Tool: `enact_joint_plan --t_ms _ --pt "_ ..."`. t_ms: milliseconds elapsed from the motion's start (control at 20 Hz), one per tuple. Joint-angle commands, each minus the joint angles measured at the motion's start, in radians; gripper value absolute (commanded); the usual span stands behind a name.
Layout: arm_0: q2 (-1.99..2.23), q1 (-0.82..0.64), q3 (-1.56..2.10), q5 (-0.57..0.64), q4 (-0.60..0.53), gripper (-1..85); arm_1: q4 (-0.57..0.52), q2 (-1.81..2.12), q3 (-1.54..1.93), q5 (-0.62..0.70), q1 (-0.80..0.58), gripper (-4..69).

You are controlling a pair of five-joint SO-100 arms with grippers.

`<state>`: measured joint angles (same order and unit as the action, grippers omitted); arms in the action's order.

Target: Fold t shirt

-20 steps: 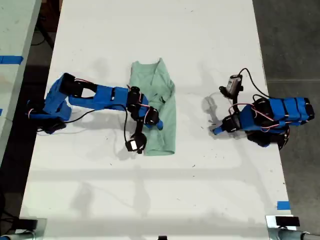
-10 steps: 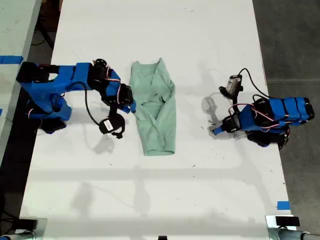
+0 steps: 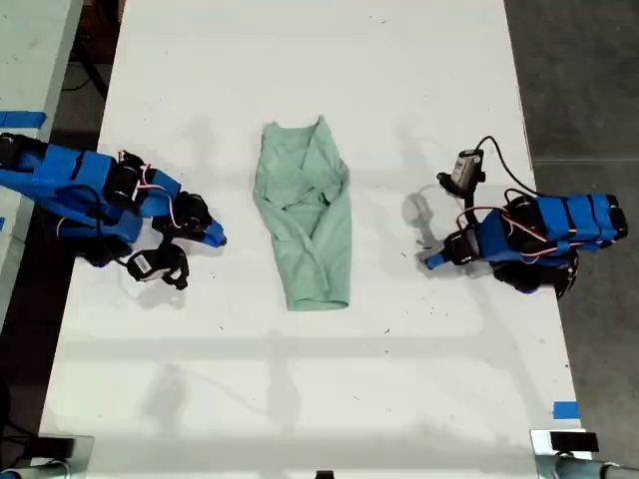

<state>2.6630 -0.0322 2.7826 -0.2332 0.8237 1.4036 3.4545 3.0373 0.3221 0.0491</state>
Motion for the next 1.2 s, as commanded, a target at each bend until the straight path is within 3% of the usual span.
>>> enact_joint_plan --t_ms 0,100,150,200,250,1150 --pt "0.092 -0.040 0.173 0.048 -0.176 -0.2 -0.015 -0.002 0.049 0.009 0.006 1.8" --pt "0.371 -0.094 0.377 0.074 -0.198 -0.2 -0.015 -0.002 0.049 0.009 0.006 1.8" --pt "0.629 -0.118 0.511 0.080 -0.129 -0.2 -0.015 -0.002 0.049 0.009 0.006 1.8" --pt "0.834 -0.129 0.512 0.034 0.123 -0.2 -0.015 -0.003 0.051 0.008 0.006 1.8" --pt "0.881 -0.167 0.512 0.086 0.202 -0.2 -0.015 -0.003 0.051 0.006 0.008 1.8" --pt "0.848 -0.149 0.512 0.101 0.209 1.5 -0.015 -0.006 0.051 0.011 0.014 1.8"
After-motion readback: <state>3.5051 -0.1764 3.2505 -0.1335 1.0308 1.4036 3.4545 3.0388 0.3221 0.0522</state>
